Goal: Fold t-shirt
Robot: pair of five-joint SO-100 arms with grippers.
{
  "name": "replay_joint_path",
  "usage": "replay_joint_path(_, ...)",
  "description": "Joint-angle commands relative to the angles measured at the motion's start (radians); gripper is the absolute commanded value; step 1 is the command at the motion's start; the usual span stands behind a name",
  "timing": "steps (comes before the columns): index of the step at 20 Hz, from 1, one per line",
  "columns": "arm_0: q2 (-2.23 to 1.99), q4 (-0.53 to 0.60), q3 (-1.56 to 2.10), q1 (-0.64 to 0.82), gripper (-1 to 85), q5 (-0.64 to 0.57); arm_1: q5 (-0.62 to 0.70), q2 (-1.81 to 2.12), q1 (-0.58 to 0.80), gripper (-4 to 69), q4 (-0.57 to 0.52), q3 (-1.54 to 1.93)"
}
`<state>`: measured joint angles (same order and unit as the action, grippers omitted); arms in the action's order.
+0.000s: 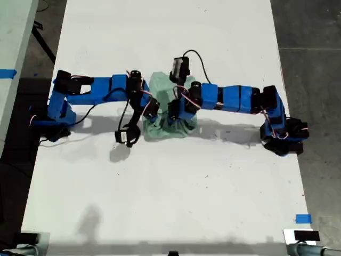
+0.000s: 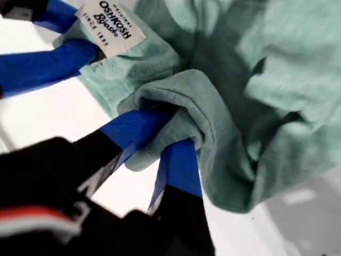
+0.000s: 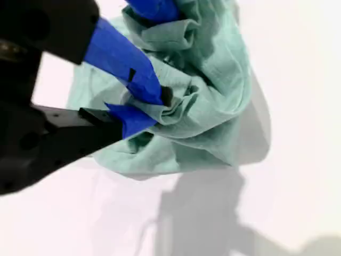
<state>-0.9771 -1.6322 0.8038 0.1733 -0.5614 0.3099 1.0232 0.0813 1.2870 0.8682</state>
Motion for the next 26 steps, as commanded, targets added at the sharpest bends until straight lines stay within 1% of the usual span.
replay_joint_path(1, -0.071, 0.04, -0.055, 0.186, -0.1, -0.098, 0.098, 0.089, 0.124, -1.1, -0.018, -0.011)
replay_joint_path(4, -0.06, 0.094, -0.063, 0.333, -0.1, -0.155, 0.192, 0.078, 0.242, -1.1, -0.031, -0.011)
replay_joint_path(7, -0.069, 0.133, -0.066, 0.425, -0.1, -0.183, 0.245, 0.084, 0.336, -1.1, -0.034, -0.028)
replay_joint_path(11, -0.1, 0.155, -0.066, 0.462, -0.1, -0.196, 0.281, 0.081, 0.402, -1.1, -0.037, -0.048)
replay_joint_path(16, -0.089, 0.213, -0.066, 0.46, -0.1, -0.209, 0.295, 0.063, 0.414, -1.1, -0.075, -0.048)
replay_joint_path(17, -0.091, 0.23, -0.066, 0.459, 3.3, -0.209, 0.296, 0.063, 0.423, -1.3, -0.077, -0.048)
replay_joint_path(18, -0.092, 0.25, -0.066, 0.459, 17.4, -0.215, 0.293, 0.063, 0.437, 2.7, -0.078, -0.048)
replay_joint_path(19, -0.097, 0.264, -0.066, 0.462, 24.0, -0.213, 0.288, 0.063, 0.456, 22.9, -0.078, -0.048)
replay_joint_path(20, -0.11, 0.276, -0.066, 0.469, 26.2, -0.21, 0.282, 0.066, 0.482, 34.5, -0.072, -0.048)
replay_joint_path(21, -0.133, 0.285, -0.061, 0.482, 29.4, -0.206, 0.307, 0.075, 0.509, 42.9, -0.067, -0.044)
replay_joint_path(24, -0.242, 0.288, -0.031, 0.529, 30.2, -0.207, 0.328, 0.161, 0.58, 35.1, -0.023, -0.015)
replay_joint_path(26, -0.311, 0.272, 0.006, 0.561, 30.1, -0.218, 0.351, 0.233, 0.621, 32.5, 0.034, 0.011)
